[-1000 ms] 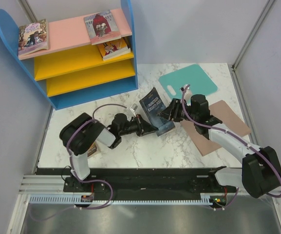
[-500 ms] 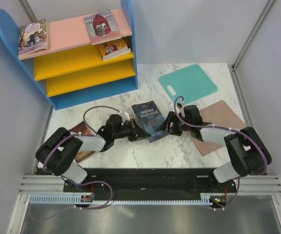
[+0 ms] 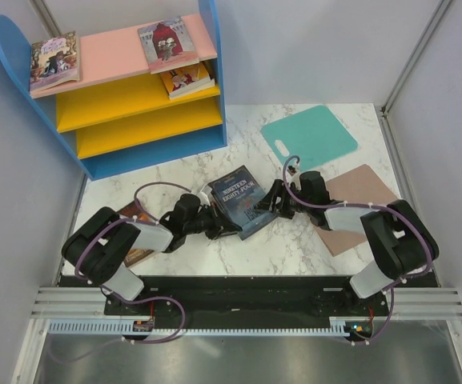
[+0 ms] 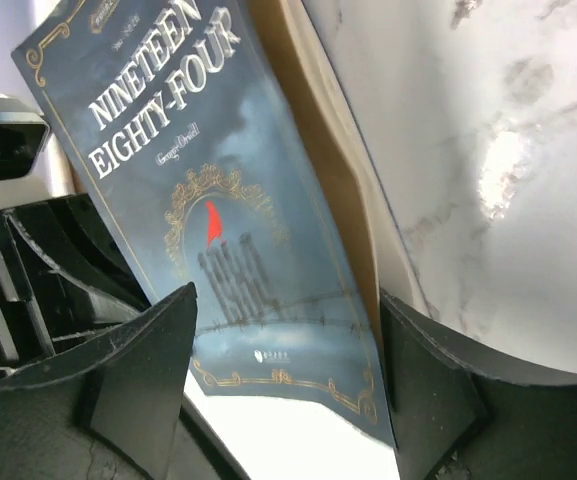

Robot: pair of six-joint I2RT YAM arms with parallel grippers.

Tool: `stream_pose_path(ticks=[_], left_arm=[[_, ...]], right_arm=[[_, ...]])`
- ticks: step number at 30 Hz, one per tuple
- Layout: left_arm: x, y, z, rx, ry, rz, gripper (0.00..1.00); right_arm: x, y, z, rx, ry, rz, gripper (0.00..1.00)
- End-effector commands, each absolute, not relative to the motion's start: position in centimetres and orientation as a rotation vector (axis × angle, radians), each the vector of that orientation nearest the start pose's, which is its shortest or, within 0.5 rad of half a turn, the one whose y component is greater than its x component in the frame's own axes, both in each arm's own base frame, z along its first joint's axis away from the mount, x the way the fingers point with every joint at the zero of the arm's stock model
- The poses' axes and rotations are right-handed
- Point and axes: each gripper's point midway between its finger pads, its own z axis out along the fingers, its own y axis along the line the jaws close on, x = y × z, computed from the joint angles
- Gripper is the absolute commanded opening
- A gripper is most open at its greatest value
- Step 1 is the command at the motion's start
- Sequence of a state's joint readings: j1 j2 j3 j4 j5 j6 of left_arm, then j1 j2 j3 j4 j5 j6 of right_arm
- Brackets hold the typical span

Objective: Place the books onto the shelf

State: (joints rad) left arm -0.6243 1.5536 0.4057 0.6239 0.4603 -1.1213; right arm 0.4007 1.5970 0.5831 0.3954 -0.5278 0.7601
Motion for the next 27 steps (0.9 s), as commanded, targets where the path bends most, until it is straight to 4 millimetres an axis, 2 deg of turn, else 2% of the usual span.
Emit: stream_pose_path(ticks=[1,3,4,6,8,9,10,11,16,22,23,27], left_arm=[[21.2,-28.9,3.9,-0.287,2.462,-1.344,0.02],[21.2,-28.8,3.9,-0.292,2.469,-1.337,0.02],[21.3,-28.8,3.8,-0.295,2.471,-1.332,0.02],[21.4,-28.9,3.8,-0.293,2.476,-1.329,0.02],[21.4,-29.0,3.6,-0.288,2.487,-1.330,0.02],[21.3,-29.0,3.5,-0.288,2.493,-1.330,0.02],[21.3,-29.0,3.3,-0.291,2.499,-1.326,0.02],[21.4,-29.1,3.3,-0.293,2.500,-1.326,0.02],[21.4,-28.9,2.9,-0.305,2.516,-1.301,0.02],[21.7,-28.7,2.8,-0.315,2.516,-1.275,0.18],[21.7,-28.7,2.7,-0.316,2.519,-1.270,0.25],[22.2,-29.0,3.1,-0.311,2.497,-1.277,0.36]], right_arm=[[28.4,20.4,3.5,0.116,2.477,0.815,0.77],[29.1,18.8,3.9,0.150,2.455,0.694,0.79],[29.3,18.6,4.5,0.146,2.436,0.677,0.79],[29.5,18.4,4.4,0.131,2.431,0.658,0.81],[29.8,18.7,3.4,0.111,2.461,0.658,0.82],[29.7,18.9,2.1,0.108,2.502,0.654,0.85],[29.8,19.5,1.8,0.092,2.499,0.689,0.88],[29.8,19.7,1.4,0.088,2.506,0.702,0.98],[29.7,20.8,-0.2,0.101,2.508,0.777,0.98],[28.7,22.3,-0.8,0.097,2.528,0.888,0.98],[28.4,22.7,-0.6,0.084,2.527,0.921,0.98],[27.4,24.0,-0.2,0.064,2.525,0.986,0.98]])
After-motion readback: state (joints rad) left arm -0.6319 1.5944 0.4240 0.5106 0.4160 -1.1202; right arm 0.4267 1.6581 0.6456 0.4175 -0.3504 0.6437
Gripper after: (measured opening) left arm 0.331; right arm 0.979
